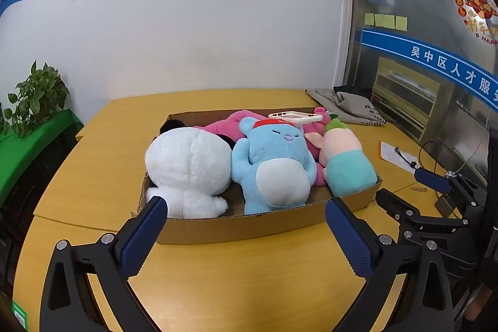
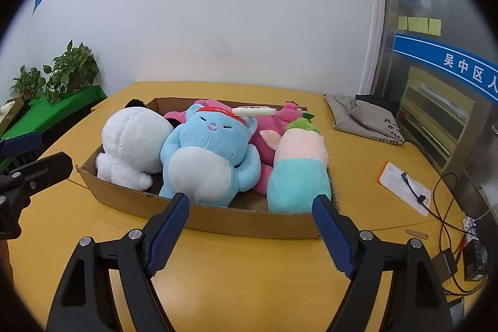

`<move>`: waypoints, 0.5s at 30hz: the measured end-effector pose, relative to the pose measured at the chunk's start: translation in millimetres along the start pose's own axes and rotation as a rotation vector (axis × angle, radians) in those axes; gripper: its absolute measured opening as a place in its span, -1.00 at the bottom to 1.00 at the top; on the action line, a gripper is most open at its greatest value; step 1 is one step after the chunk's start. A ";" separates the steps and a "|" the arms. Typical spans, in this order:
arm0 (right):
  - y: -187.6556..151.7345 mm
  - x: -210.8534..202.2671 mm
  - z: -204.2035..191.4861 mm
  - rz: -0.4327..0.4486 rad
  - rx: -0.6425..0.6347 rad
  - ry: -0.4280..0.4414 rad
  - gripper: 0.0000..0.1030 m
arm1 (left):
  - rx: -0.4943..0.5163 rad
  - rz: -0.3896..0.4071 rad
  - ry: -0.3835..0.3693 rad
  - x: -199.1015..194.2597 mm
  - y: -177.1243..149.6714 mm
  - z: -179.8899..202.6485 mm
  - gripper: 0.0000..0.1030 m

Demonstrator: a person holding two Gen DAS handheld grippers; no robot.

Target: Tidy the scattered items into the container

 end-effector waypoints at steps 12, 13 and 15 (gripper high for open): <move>-7.9 -13.9 -2.2 0.003 0.006 -0.017 0.58 | -0.012 -0.032 0.005 -6.5 -14.7 4.1 1.00; -9.0 -13.6 -1.6 0.000 0.009 -0.016 0.58 | -0.006 -0.037 0.007 -5.6 -16.2 5.5 1.00; -10.7 -13.2 0.0 -0.002 0.012 -0.015 0.58 | -0.004 -0.044 0.008 -3.7 -18.3 7.6 1.00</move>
Point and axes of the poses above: each gripper's, at about its wrist camera, not at the fingertips, and x roughly the way its jaws point, z to its right, y to its top, the point moved 1 cm from there along x, roughly the way its jaws point, and after that the axes turned 13 degrees about z, right-handed, at the moved point
